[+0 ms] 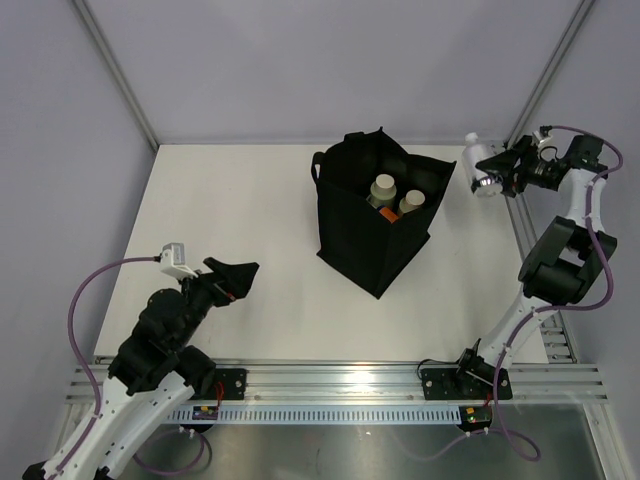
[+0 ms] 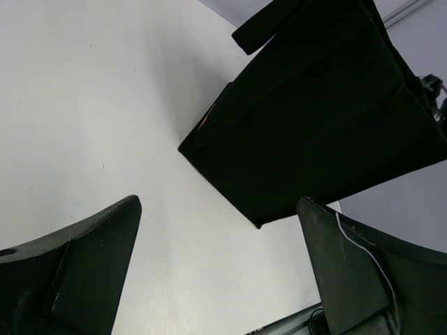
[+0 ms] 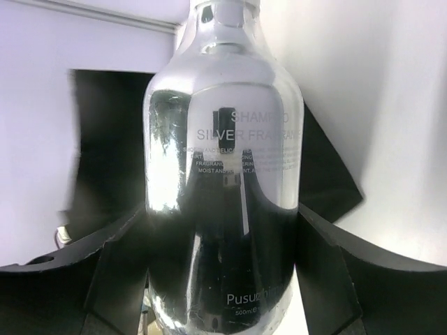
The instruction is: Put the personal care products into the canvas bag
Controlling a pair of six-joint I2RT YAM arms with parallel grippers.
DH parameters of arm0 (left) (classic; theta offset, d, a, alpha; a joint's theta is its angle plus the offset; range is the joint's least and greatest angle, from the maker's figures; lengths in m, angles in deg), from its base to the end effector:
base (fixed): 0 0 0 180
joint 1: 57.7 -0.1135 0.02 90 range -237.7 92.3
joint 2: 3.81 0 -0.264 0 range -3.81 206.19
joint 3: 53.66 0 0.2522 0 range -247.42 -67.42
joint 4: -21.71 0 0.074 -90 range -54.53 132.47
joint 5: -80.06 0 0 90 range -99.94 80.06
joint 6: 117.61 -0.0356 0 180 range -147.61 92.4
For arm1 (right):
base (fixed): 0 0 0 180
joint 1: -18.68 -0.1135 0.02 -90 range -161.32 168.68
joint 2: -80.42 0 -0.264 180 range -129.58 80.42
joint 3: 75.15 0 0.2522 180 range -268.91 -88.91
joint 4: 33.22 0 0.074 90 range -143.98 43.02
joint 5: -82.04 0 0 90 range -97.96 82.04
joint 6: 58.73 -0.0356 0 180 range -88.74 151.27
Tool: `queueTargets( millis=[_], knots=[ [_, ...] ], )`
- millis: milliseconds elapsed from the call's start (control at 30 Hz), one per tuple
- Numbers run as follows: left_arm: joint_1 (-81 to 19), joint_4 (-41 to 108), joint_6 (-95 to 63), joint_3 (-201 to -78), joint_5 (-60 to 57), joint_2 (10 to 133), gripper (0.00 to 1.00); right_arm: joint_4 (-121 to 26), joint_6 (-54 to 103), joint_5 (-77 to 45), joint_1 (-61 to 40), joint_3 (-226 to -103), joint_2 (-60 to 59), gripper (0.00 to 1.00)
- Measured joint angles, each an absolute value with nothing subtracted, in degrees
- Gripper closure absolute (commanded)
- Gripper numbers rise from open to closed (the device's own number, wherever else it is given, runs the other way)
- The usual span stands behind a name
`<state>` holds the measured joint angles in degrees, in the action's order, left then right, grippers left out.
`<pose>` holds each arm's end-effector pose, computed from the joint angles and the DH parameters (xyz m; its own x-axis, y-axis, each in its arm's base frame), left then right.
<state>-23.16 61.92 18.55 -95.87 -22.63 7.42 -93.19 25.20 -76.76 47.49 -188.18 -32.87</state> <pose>0.0741 -0.0415 0.2773 -0.3616 -0.6053 -0.7091 0.1641 0.7074 -0.6875 0.3838 -0.1732 0.2794 -0.7808 0.4731 -0.4082 -0.1496 0.4927 0.8572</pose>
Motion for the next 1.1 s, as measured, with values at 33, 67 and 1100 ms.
queueTargets(
  millis=[33,67,1100],
  knots=[
    [-23.2,61.9,18.5,-95.9,-22.6,7.5,0.01,-89.7,21.5,-78.0,47.5,-188.1,-31.7,1.0],
    [-23.2,61.9,18.5,-95.9,-22.6,7.7,0.01,-86.5,18.3,-79.1,47.5,-187.7,-30.7,1.0],
    [-23.2,62.7,17.9,-95.9,-23.7,9.5,0.01,-104.4,45.7,-60.3,16.6,-200.2,-26.3,0.77]
  ],
)
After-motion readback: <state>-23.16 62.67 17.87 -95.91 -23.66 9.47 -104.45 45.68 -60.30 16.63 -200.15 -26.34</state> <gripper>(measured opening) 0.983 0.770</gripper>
